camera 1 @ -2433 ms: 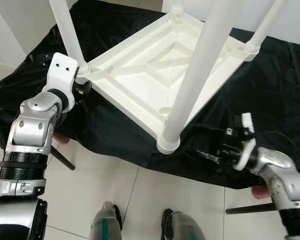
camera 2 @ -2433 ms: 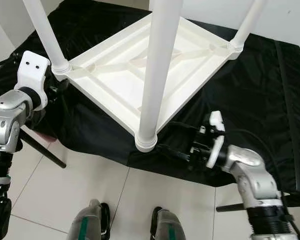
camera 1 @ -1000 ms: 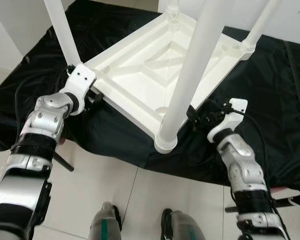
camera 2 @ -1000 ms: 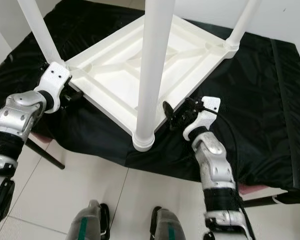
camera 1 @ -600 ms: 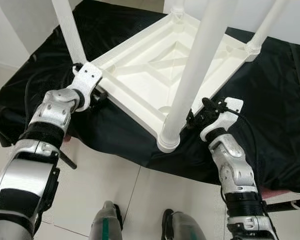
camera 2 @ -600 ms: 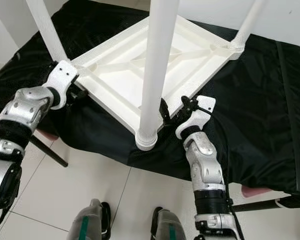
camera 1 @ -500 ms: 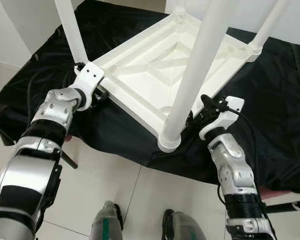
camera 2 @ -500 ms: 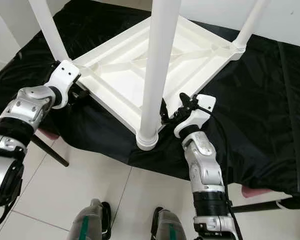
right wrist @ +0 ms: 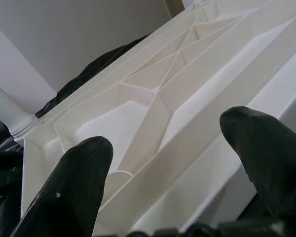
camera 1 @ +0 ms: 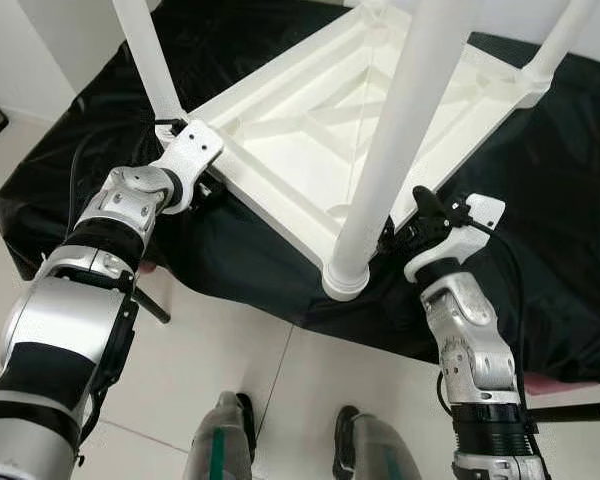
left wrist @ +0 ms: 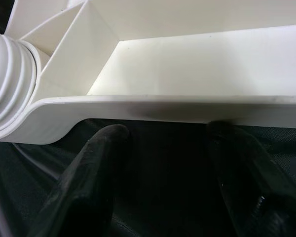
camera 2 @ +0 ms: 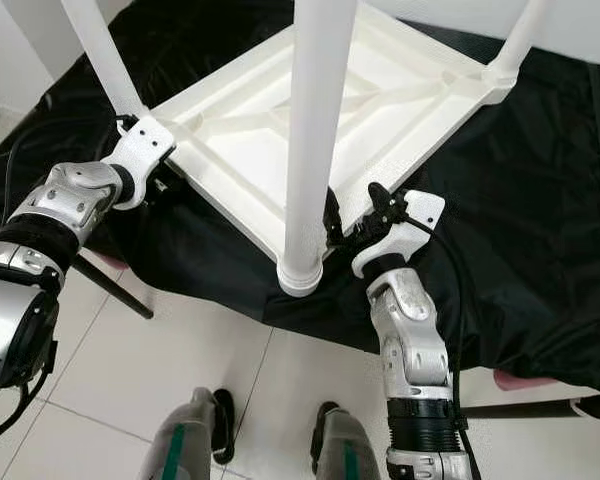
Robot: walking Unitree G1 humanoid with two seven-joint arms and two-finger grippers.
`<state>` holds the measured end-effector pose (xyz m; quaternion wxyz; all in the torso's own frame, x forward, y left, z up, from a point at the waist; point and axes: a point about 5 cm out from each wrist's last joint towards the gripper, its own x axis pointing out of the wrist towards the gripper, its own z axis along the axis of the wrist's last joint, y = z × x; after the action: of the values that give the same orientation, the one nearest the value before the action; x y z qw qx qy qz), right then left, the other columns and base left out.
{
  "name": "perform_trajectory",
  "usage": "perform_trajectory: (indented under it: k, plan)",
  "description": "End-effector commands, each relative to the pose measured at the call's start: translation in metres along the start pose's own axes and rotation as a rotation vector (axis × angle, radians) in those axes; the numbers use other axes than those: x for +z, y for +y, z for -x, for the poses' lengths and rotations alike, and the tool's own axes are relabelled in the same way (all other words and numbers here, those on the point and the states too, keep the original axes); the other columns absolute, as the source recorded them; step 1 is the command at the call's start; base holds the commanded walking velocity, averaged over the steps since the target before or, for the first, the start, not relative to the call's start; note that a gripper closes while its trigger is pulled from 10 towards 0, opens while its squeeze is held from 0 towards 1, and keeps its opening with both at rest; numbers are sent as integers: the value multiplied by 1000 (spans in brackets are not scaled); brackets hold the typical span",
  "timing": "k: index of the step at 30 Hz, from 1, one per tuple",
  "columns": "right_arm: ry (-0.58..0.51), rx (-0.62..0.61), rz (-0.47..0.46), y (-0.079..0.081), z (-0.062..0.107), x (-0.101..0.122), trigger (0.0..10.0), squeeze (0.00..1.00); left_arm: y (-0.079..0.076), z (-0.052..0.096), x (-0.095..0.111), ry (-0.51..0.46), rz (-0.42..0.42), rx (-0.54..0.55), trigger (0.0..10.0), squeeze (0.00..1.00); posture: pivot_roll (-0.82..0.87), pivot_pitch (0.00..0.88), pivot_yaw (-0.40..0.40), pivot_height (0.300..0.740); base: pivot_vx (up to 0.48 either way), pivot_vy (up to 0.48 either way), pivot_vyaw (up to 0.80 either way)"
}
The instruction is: Building children table
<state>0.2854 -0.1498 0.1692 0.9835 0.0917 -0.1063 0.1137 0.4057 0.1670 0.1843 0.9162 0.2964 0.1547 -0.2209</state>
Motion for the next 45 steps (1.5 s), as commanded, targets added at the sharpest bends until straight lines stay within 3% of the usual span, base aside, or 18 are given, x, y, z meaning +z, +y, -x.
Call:
perform_trajectory:
  k: [1,12,20,25,27,32,37,41,43,45]
  plan:
    - [13,-8,-4,0,2,-1,10000,0,-14,-5,-21,102,-27,-14,10000,0,-29,241,45,740,0,0,0]
    - [7,-19,8,-4,-2,1,10000,0,-26,8,-64,217,-99,-242,10000,0,-16,223,41,740,0,0,0]
    - [-7,-88,18,-12,-10,2,10000,0,-35,27,-80,194,-85,-402,10000,0,2,199,38,740,0,0,0]
    - [-17,-128,28,-16,-13,3,10000,0,-40,33,-84,190,-104,-433,10000,0,7,189,36,740,0,0,0]
    - [-32,-182,59,-22,-17,5,10000,0,-49,43,-91,193,-121,-475,10000,0,10,183,36,740,0,0,0]
    - [-44,-215,72,-25,-20,5,10000,0,-57,53,-94,186,-123,-507,10000,0,16,168,33,740,0,0,0]
    - [-51,-220,77,-25,-23,5,10000,0,-57,59,-87,140,-119,-479,10000,0,20,148,32,740,0,0,0]
    - [-55,-207,87,-22,-26,3,10000,0,-42,55,-66,30,-45,-335,10000,0,21,132,26,740,0,0,0]
    - [-55,-207,87,-22,-26,3,10000,0,-42,55,-66,30,-45,-335,10000,0,21,132,26,740,0,0,0]
    - [-66,-182,112,-18,-28,2,10000,0,-31,55,-46,-61,-8,-243,10000,0,14,112,21,740,0,0,0]
